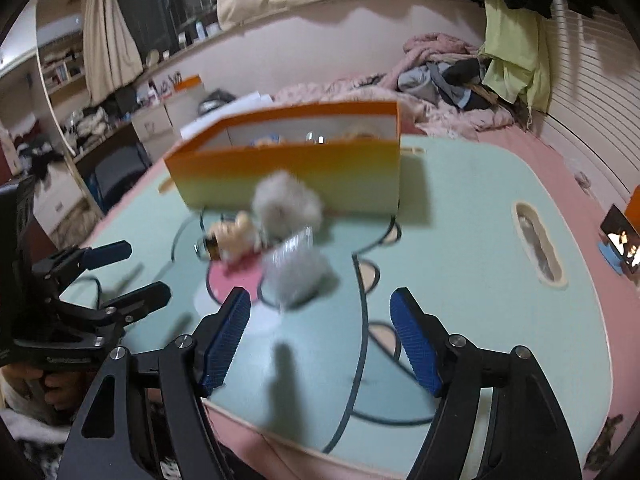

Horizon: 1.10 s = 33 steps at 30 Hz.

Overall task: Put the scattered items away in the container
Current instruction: 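Withdraw the right gripper and reach toward the figurine with the left gripper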

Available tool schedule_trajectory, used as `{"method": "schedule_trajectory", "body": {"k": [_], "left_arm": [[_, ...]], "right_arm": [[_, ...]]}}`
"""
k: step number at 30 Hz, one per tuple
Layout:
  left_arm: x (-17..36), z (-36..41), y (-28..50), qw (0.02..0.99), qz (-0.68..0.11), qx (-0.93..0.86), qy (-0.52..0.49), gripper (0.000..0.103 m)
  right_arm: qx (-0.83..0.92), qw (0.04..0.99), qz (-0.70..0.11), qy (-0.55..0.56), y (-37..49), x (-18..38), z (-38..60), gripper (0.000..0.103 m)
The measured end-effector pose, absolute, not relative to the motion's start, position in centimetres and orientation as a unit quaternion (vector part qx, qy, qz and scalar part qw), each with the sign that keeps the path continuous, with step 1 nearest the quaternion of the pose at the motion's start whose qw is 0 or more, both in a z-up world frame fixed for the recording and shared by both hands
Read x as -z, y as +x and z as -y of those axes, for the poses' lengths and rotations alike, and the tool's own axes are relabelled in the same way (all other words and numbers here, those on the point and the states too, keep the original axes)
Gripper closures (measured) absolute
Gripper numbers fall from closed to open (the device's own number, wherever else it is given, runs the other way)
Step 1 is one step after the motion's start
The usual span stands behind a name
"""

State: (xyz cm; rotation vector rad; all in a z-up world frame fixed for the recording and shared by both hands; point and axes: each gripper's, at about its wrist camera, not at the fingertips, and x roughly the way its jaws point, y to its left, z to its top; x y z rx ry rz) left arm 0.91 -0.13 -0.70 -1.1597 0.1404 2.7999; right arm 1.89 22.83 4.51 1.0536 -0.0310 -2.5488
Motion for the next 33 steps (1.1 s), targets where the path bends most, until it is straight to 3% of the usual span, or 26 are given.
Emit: {"method": "schedule_trajectory", "body": {"k": [2, 6, 33], "left_arm": [[0.8, 0.3, 0.9, 0.056, -0.042, -0.922, -0.380, 0.000], [1.0, 0.4, 1.0, 0.058, -0.042, -0.924, -0.375, 0.000], [0.8, 0.3, 1.1, 0.056, -0.043, -0.926, -0.372, 0.000]], "right_arm": [[0.907, 0.185, -0.004, 0.378, 2.0, -3.6, -22.4, 0.028], [0.912, 0.163, -0.053, 0.373, 2.1, -2.7, -21.1, 0.001], [0.914, 0.172, -0.054, 0.364, 2.2, -2.4, -21.4, 0.000]]}}
